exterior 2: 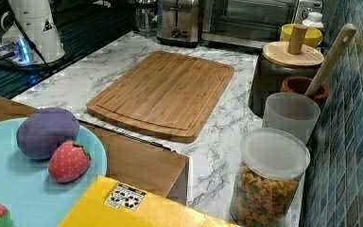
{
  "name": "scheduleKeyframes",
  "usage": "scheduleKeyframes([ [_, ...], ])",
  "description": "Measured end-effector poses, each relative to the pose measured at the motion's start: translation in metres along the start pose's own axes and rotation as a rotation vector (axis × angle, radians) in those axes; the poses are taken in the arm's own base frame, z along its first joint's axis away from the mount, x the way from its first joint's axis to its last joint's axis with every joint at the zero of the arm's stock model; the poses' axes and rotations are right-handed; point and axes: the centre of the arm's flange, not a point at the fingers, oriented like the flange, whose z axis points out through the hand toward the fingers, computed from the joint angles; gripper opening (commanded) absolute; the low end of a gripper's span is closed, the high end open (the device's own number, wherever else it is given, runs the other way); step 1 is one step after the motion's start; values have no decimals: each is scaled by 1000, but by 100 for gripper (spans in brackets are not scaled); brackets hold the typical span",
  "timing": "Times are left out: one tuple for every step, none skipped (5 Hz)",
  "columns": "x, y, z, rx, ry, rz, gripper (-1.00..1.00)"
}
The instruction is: Turn on the toaster.
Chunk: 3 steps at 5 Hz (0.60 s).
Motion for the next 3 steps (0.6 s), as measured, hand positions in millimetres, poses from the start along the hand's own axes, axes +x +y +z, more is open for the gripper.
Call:
scheduleKeyframes([
  [1, 0, 3, -1, -1, 0, -100],
  [1, -3, 9, -1, -9, -1, -100],
  [2, -5, 13, 10, 5, -27, -100],
])
